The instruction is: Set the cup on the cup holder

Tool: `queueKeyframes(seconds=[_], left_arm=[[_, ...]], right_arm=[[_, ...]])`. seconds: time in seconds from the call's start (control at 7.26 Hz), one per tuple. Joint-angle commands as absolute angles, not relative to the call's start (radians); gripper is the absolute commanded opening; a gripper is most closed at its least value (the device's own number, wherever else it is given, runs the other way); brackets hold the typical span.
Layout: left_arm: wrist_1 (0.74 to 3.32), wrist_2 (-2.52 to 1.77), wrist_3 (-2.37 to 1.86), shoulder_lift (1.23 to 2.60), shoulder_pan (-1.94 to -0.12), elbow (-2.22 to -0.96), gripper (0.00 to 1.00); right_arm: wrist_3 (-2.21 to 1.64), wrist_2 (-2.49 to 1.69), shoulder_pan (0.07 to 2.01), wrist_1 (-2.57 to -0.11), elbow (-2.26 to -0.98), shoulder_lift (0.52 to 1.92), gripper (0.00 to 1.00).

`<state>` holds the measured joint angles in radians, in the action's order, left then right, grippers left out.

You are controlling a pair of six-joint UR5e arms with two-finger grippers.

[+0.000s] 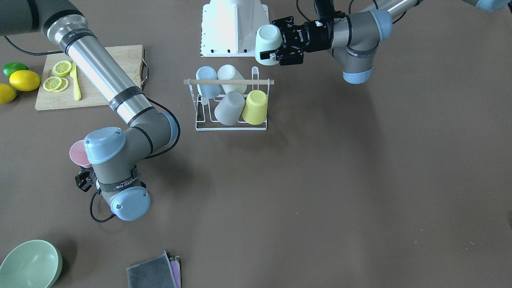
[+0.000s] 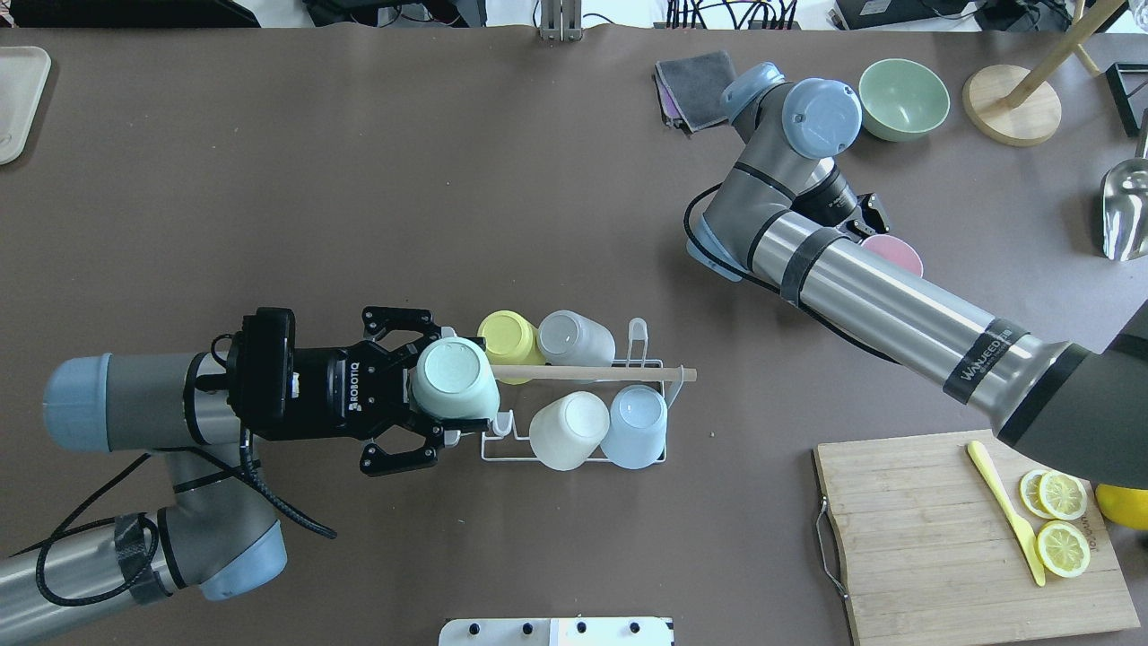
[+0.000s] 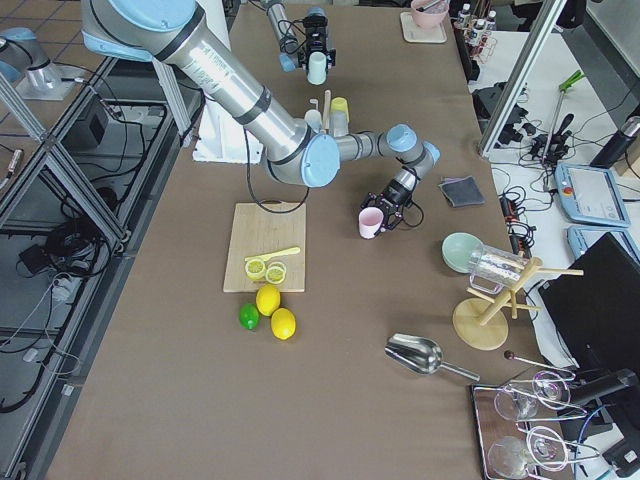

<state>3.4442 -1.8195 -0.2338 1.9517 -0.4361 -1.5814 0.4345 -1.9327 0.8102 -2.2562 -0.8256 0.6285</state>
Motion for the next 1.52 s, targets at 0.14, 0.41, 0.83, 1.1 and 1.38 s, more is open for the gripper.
queueKeyframes(seconds=[0.14, 0.41, 0.83, 1.1, 1.38], left_arm=[[3.442, -1.818, -0.23, 2.002, -0.399, -1.514, 0.0], [3.445, -1.818, -0.224, 2.002, -0.382, -1.488, 0.0], [3.445, -1.816, -0.196, 2.005, -0.38, -1.468, 0.0], [3.445, -1.816, -0.193, 2.003, -0.38, -1.466, 0.0], [3.444, -1.813, -0.189, 2.005, -0.38, -1.466, 0.0]], right_arm=[[0.416, -1.945, 0.815, -2.27, -1.234, 0.844, 0.7], [0.413, -2.011, 0.872, -2.247, -1.38, 0.89, 0.7], [0.219, -2.156, 0.916, -1.995, -1.611, 1.026, 0.7], [0.055, -2.267, 0.942, -1.674, -1.629, 1.083, 0.7], [-0.183, -2.272, 0.939, -1.284, -1.611, 1.137, 0.7]])
